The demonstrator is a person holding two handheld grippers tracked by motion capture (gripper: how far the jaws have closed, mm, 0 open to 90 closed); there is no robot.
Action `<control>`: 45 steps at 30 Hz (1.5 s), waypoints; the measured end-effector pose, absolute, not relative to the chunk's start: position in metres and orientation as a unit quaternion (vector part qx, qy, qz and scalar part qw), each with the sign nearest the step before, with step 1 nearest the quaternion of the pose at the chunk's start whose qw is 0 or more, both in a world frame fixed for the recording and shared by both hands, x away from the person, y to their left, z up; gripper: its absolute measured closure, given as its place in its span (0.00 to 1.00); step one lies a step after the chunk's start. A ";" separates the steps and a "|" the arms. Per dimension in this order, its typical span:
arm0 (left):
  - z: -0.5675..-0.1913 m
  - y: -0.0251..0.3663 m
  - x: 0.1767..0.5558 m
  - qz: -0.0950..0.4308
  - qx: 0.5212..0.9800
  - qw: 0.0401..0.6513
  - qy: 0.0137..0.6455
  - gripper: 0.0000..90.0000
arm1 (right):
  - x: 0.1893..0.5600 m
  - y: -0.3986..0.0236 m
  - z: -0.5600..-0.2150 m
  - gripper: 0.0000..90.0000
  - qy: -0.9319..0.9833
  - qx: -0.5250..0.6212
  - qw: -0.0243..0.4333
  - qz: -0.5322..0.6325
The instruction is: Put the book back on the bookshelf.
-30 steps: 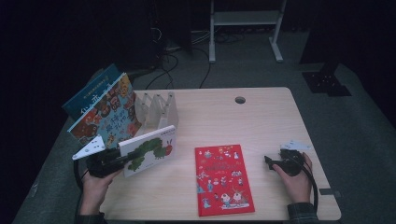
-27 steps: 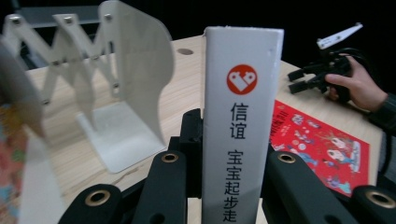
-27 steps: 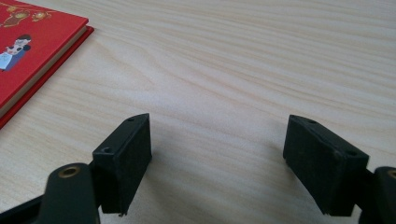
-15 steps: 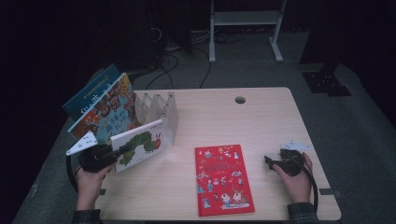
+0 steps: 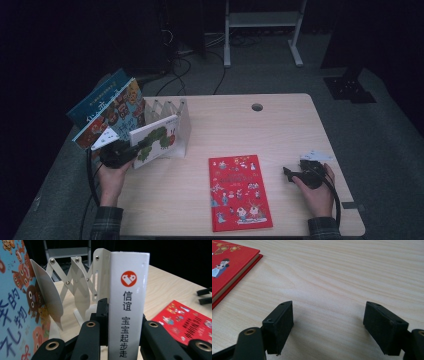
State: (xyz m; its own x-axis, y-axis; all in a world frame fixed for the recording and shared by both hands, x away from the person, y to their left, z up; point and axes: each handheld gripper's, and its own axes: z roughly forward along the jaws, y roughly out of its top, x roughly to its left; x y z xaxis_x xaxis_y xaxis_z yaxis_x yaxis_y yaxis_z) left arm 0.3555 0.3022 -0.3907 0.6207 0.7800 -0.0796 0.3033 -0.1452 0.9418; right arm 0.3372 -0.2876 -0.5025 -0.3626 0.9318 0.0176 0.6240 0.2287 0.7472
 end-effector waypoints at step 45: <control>-0.454 0.263 0.389 0.234 0.755 0.463 0.401 0.79 | 0.337 -0.288 -0.502 0.26 0.754 0.513 0.224 0.343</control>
State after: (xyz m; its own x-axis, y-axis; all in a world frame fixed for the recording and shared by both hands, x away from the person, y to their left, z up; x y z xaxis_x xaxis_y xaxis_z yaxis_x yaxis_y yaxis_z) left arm 0.3889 0.2633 -0.4544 0.5692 0.8220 -0.0181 0.3895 -0.2502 0.8864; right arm 0.3373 -0.2877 -0.5025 -0.3730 0.9277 0.0151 0.6205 0.2374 0.7474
